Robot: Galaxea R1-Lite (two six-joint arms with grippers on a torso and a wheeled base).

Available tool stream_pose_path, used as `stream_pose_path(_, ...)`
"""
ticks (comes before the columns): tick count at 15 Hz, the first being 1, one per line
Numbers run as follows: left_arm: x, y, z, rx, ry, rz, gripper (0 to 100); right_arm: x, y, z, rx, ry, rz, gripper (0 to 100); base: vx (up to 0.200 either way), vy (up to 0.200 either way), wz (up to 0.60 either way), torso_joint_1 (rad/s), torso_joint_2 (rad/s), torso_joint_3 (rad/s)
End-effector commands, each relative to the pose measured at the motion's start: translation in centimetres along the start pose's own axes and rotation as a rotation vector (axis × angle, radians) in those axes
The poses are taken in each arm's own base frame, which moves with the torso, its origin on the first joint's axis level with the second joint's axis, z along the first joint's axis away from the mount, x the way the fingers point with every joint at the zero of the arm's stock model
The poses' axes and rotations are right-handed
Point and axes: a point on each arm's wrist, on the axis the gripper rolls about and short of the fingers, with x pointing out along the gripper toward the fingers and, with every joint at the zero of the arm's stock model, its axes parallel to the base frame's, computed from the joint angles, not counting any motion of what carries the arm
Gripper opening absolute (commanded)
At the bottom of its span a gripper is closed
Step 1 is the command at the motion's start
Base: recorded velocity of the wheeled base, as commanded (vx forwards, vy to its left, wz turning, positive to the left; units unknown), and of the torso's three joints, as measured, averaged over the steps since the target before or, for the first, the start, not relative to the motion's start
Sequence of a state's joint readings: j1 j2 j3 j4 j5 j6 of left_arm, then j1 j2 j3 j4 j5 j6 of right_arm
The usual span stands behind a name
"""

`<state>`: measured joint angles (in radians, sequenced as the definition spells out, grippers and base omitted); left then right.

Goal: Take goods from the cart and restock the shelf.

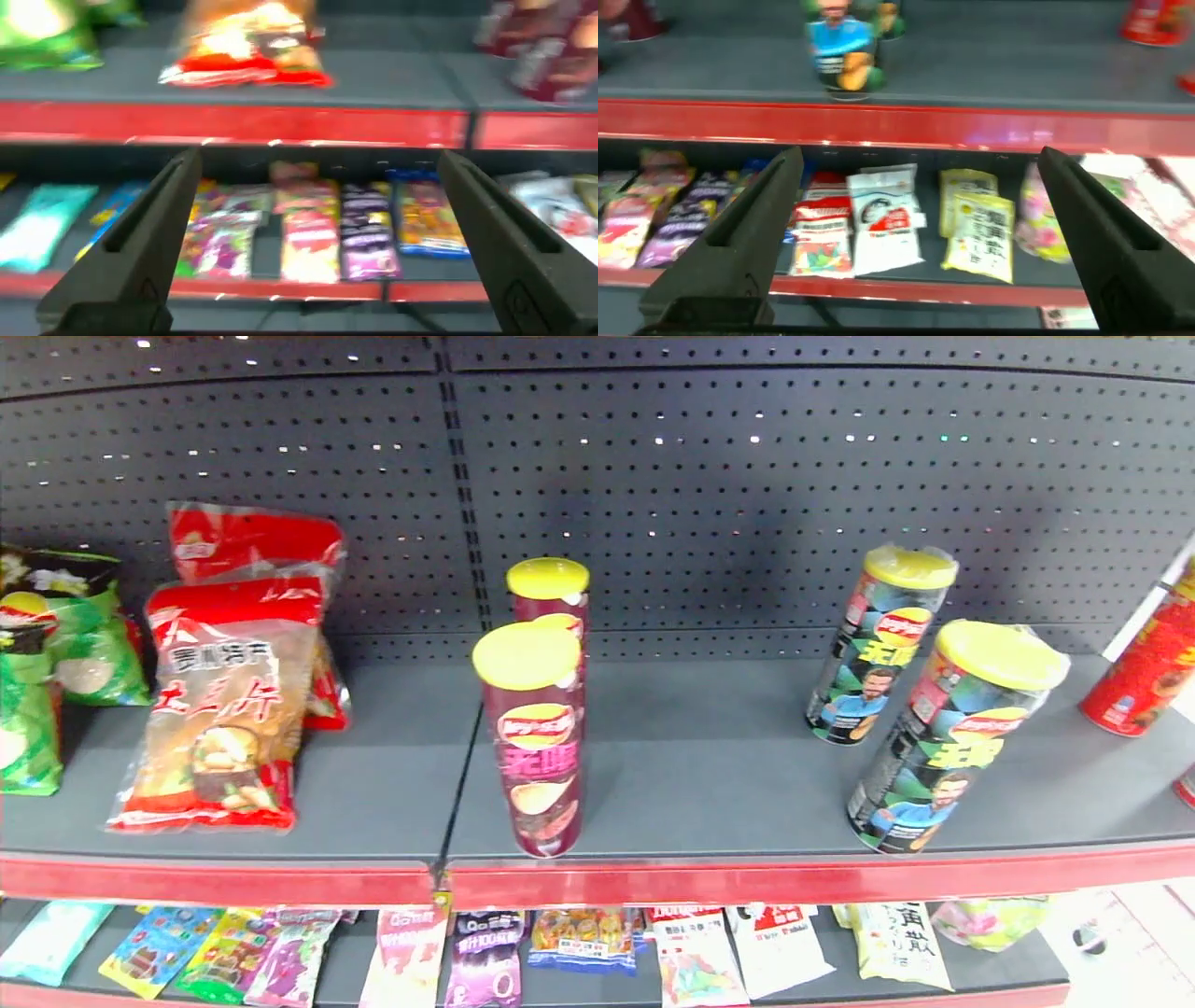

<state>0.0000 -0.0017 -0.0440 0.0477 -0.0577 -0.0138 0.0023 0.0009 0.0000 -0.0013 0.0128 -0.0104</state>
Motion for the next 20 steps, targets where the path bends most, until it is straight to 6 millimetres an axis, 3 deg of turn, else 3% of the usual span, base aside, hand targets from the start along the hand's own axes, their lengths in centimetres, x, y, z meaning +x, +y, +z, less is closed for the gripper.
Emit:
stream_pose_path(1,0.01,0.00,0.00,0.000,0.003,-0.001,100,-0.01,0.00,0.00,0.000,-0.001,0.002,100,0.000,0.000,0.00,0.000,0.00,0.000)
stream_pose_path(9,0.35,0.04,-0.66,0.028,-0.005,0.009,100,-0.01,0.00,0.00,0.000,-0.001,0.002,100,0.000,0.000,0.00,0.000,0.00,0.000)
stream_pose_path(12,0.35,0.04,-0.68,0.026,-0.003,0.007,100,-0.01,0.00,0.00,0.000,-0.001,0.002,100,-0.200,0.000,0.00,0.014,0.00,0.001)
stream_pose_path(16,0.35,0.04,-0.66,0.026,-0.005,0.007,100,-0.01,0.00,0.00,0.000,-0.001,0.002,100,0.000,0.000,0.00,0.000,0.00,0.000)
stream_pose_path(20,0.35,0.04,-0.68,0.028,-0.003,0.007,100,-0.01,0.00,0.00,0.000,-0.001,0.002,100,0.000,-0.200,0.00,0.008,0.01,0.001)
